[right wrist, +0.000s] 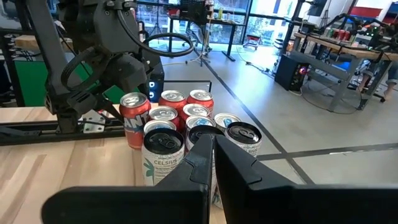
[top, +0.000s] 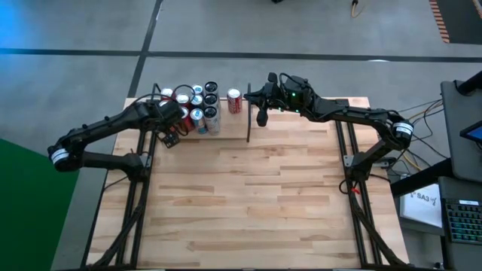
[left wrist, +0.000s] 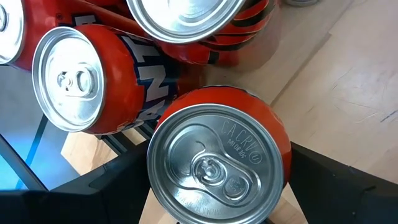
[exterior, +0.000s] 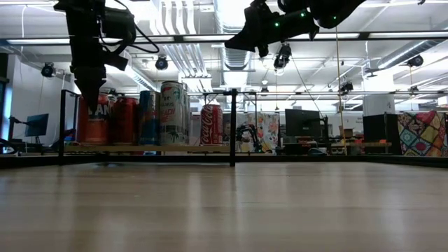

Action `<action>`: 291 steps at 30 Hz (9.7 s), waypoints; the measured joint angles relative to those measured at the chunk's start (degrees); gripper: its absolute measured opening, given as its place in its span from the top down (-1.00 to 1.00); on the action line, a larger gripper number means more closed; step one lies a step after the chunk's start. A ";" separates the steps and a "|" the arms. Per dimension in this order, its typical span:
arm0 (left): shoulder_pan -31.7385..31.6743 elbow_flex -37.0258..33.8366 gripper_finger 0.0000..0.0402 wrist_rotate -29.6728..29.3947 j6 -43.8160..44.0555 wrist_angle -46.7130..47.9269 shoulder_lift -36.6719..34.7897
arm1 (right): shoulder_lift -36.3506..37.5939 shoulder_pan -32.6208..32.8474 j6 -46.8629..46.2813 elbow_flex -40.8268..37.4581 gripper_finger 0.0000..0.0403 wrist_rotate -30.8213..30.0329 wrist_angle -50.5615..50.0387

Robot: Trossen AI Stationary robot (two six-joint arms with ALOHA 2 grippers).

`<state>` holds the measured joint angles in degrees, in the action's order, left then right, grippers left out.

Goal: Place canned beverage on shelf
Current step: Put the orange soda can on the shelf aligned with the other orange soda cans

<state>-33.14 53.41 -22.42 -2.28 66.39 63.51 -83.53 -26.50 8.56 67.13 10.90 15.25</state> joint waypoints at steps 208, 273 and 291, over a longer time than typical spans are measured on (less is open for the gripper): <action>13.83 -4.70 1.00 -6.20 15.20 1.45 -10.86 | 2.38 -0.54 7.10 3.19 0.95 1.09 -12.02; -2.69 8.26 1.00 3.00 12.69 3.43 2.51 | 2.64 0.00 1.05 6.64 0.95 1.09 -20.50; -2.65 8.68 1.00 6.94 -5.01 9.82 -1.32 | 2.64 0.00 0.90 6.62 0.95 1.09 -20.50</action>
<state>-35.79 62.08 -15.48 -7.30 76.21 62.19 -80.88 -26.50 9.45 73.76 11.99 -5.26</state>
